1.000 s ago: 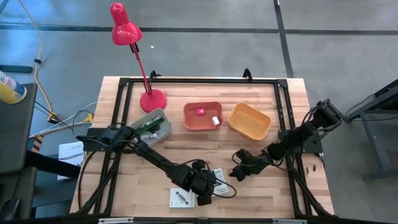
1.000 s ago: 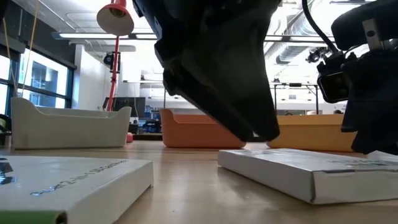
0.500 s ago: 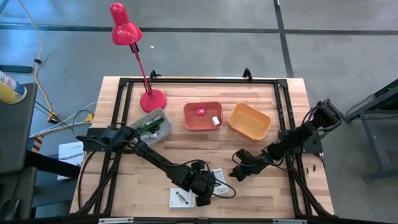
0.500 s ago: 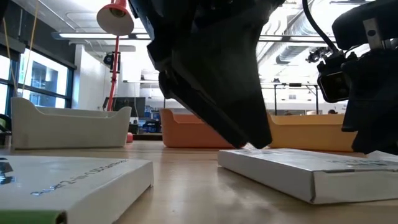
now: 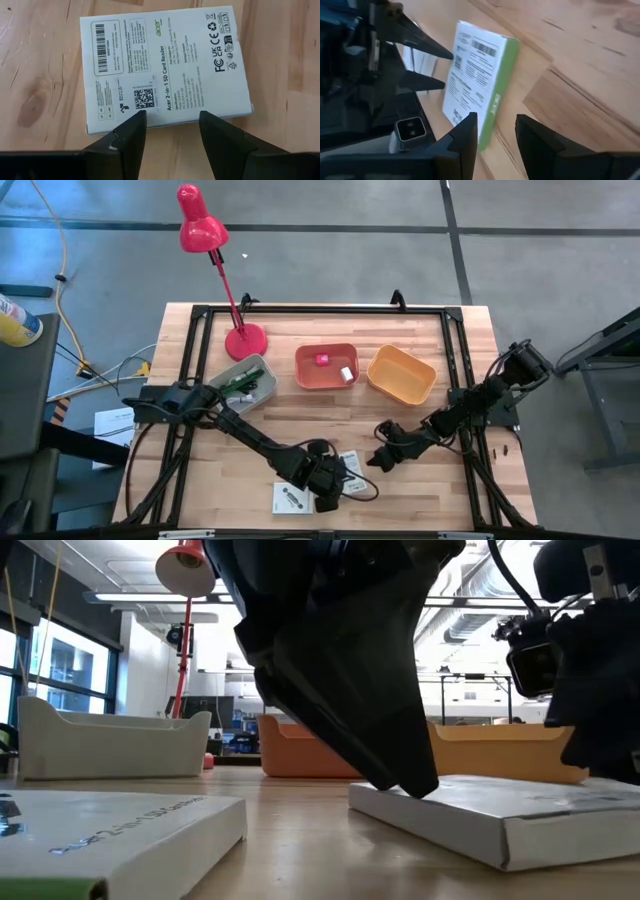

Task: Pick and place items into bin
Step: Put the right white box into the yellow bin

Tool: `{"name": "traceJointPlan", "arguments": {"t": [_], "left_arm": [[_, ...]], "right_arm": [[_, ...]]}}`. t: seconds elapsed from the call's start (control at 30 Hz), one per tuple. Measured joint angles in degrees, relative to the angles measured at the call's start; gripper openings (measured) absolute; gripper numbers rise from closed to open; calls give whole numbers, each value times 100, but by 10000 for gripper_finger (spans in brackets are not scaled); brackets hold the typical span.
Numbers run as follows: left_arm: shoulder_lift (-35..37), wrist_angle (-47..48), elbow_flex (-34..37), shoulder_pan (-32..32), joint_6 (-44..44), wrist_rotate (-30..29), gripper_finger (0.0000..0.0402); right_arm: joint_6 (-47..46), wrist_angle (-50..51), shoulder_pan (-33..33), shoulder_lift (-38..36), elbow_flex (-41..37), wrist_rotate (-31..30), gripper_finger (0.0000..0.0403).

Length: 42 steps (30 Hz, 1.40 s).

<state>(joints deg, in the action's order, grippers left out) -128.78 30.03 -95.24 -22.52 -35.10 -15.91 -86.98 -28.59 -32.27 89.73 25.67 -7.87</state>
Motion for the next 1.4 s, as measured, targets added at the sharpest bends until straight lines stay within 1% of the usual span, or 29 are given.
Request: {"name": "traceJointPlan", "arguments": {"t": [0.23,0.57,0.67,0.9,1.03,1.17,1.3,1.4], "left_arm": [[-1,126,-2,-39,-10,-34,172],[-1,133,2,-46,-28,-80,172],[-3,131,2,-46,-30,-102,172],[-12,133,13,-122,-112,-273,172],[7,-75,166,-127,-194,-312,172],[13,-221,260,-193,-314,-392,172],[12,-236,262,-193,-315,-357,172],[8,-230,262,-223,-318,-355,172]], "right_arm": [[-121,218,-82,0,-2,-33,124],[-109,143,-81,0,-2,-61,128],[-107,129,-81,0,-2,-104,143],[-109,142,-72,17,-2,-133,198],[-155,-205,-49,388,20,-19,212],[-152,-733,-48,952,315,108,212],[-127,-740,-20,1347,643,317,213],[-97,-750,-20,1474,719,444,217]]}}
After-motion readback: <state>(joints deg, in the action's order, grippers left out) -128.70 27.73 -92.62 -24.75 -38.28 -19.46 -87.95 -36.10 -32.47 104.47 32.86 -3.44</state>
